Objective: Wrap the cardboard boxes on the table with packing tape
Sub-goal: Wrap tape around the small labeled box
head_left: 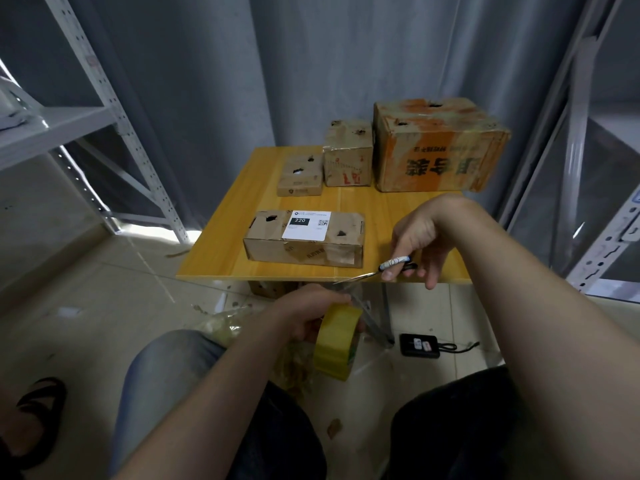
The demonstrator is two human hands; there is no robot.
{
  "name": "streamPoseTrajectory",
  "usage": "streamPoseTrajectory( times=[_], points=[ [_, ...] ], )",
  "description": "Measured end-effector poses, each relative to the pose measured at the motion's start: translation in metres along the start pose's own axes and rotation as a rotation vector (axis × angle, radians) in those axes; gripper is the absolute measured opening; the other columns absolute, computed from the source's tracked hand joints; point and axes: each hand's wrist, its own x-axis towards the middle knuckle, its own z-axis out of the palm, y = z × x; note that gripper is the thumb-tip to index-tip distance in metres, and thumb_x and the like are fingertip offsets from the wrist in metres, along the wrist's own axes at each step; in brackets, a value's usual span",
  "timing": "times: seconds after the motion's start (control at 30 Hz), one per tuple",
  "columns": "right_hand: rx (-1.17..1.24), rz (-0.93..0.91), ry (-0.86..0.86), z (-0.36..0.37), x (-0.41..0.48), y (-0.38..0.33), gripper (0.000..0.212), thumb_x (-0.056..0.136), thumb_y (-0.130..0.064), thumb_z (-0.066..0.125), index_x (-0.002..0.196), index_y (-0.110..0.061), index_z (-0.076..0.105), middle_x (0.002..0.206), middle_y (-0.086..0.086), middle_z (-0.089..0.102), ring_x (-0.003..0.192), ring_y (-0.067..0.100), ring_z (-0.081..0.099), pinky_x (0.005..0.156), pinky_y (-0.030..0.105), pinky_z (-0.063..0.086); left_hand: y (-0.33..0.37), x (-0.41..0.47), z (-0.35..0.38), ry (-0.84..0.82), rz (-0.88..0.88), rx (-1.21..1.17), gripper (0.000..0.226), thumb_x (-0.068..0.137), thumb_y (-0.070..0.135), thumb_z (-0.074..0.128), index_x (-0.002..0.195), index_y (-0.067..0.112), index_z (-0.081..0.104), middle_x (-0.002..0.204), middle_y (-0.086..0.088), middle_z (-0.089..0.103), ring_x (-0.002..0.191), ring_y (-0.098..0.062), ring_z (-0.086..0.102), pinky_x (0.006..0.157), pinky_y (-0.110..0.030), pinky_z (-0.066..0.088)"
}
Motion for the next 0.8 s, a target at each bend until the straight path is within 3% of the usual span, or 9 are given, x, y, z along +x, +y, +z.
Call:
streamPoseTrajectory(
  times=[0.1,0.2,0.3,0.4,0.47,0.53,0.6,0.7,0.8],
  points=[
    [-0.002,0.017,0.045,-0.004,-0.006,0.002,0.050,0.067,-0.025,0.089,0.105,0.000,0.069,0.077,0.009,0.060,0.055,0.016,0.057,0.059,0.035,0.063,-0.003,0.003,0.002,0.006,-0.015,0.026,0.035,0.103,0.031,0.063,0.130,0.008,0.064,0.122,-0.019,0.074,0.117,-0.038,0.069,0.107,-0.057,0.051],
    [0.020,-0.003,0.092,-0.014,-0.016,0.006,0.050,0.064,-0.024,0.093,0.100,0.003,0.071,0.076,0.011,0.065,0.053,0.017,0.059,0.060,0.036,0.063,-0.004,0.003,0.001,-0.031,-0.014,0.069,0.029,0.102,0.029,0.063,0.122,0.009,0.071,0.108,-0.011,0.080,0.100,-0.027,0.076,0.097,-0.048,0.058],
    [0.166,-0.190,0.114,-0.027,-0.026,0.010,0.051,0.057,-0.024,0.096,0.099,-0.004,0.077,0.084,0.009,0.070,0.062,0.017,0.063,0.066,0.037,0.064,-0.001,0.003,0.000,-0.050,0.033,0.113,0.027,0.102,0.029,0.062,0.116,0.010,0.074,0.096,-0.005,0.081,0.082,-0.019,0.079,0.077,-0.037,0.062],
    [0.289,-0.405,0.223,-0.034,-0.028,0.018,0.055,0.057,-0.030,0.097,0.105,-0.012,0.077,0.093,0.007,0.075,0.074,0.018,0.070,0.066,0.035,0.064,0.003,0.002,0.001,-0.049,0.064,0.084,0.022,0.100,0.030,0.066,0.112,0.013,0.073,0.095,-0.006,0.081,0.082,-0.021,0.078,0.080,-0.040,0.062],
    [0.366,-0.441,0.439,-0.035,-0.016,0.025,0.055,0.058,-0.037,0.097,0.101,-0.013,0.073,0.088,0.005,0.076,0.070,0.018,0.069,0.057,0.032,0.060,0.006,0.002,0.001,-0.064,0.069,0.089,0.024,0.100,0.031,0.066,0.115,0.014,0.071,0.097,-0.007,0.081,0.084,-0.022,0.078,0.082,-0.040,0.062],
    [0.449,-0.374,0.676,-0.032,0.003,0.034,0.042,0.069,-0.039,0.095,0.088,-0.015,0.065,0.079,0.006,0.070,0.062,0.021,0.064,0.051,0.031,0.054,0.008,0.001,0.001,-0.074,0.070,0.109,0.025,0.100,0.032,0.067,0.117,0.014,0.070,0.096,-0.005,0.081,0.084,-0.021,0.078,0.082,-0.041,0.061],
    [0.374,-0.199,0.858,-0.027,0.023,0.047,0.041,0.078,-0.040,0.090,0.081,-0.012,0.061,0.079,0.008,0.067,0.063,0.026,0.064,0.056,0.036,0.059,0.009,0.001,0.001,-0.095,0.071,0.121,0.027,0.100,0.032,0.067,0.119,0.014,0.070,0.097,-0.005,0.081,0.083,-0.020,0.078,0.083,-0.041,0.061],
    [0.066,0.049,0.885,-0.017,0.041,0.058,0.043,0.079,-0.042,0.088,0.091,-0.006,0.067,0.095,0.015,0.071,0.084,0.034,0.070,0.080,0.051,0.063,0.009,0.000,-0.001,-0.117,0.079,0.126,0.028,0.098,0.032,0.069,0.118,0.012,0.070,0.097,-0.006,0.081,0.082,-0.020,0.079,0.082,-0.041,0.061],
    [-0.046,0.104,0.849,-0.014,0.044,0.051,0.041,0.074,-0.037,0.091,0.088,-0.009,0.065,0.093,0.013,0.069,0.081,0.031,0.067,0.072,0.045,0.062,0.008,-0.001,-0.004,-0.118,0.091,0.122,0.026,0.098,0.033,0.069,0.115,0.013,0.072,0.095,-0.005,0.081,0.082,-0.019,0.079,0.083,-0.041,0.061]
  ],
)
